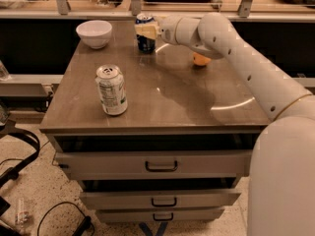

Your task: Knock pepsi can over

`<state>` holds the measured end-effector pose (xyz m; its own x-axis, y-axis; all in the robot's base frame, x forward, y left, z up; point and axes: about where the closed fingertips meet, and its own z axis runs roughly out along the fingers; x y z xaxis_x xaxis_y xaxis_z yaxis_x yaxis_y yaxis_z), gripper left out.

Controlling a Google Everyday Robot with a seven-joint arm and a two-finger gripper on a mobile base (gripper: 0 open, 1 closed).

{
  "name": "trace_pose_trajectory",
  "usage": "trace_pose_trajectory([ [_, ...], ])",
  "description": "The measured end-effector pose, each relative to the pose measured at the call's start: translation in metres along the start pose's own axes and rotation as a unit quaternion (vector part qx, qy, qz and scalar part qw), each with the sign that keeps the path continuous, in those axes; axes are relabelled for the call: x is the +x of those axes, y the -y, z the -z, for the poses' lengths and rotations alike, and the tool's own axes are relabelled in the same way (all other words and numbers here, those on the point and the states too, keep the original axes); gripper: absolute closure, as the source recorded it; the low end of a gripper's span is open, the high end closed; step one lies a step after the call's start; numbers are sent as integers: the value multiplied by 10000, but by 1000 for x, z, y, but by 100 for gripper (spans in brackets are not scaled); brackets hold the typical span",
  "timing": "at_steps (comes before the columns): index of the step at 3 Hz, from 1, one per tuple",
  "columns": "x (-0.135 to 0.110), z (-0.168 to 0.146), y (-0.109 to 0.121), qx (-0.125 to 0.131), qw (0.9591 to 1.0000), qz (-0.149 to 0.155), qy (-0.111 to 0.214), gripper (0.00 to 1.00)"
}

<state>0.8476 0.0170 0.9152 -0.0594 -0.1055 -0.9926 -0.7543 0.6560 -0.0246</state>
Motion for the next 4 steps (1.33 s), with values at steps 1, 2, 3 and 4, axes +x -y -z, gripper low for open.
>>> trace_pose_trajectory([
  [1,-20,14,-2,80,9984,331,-452,100],
  [2,-45,39,8,285,9908,780,-1071,100],
  [3,-52,55,16,394,9776,1147,-1719,100],
  [4,-48,55,15,232,9557,1564,-2483,100],
])
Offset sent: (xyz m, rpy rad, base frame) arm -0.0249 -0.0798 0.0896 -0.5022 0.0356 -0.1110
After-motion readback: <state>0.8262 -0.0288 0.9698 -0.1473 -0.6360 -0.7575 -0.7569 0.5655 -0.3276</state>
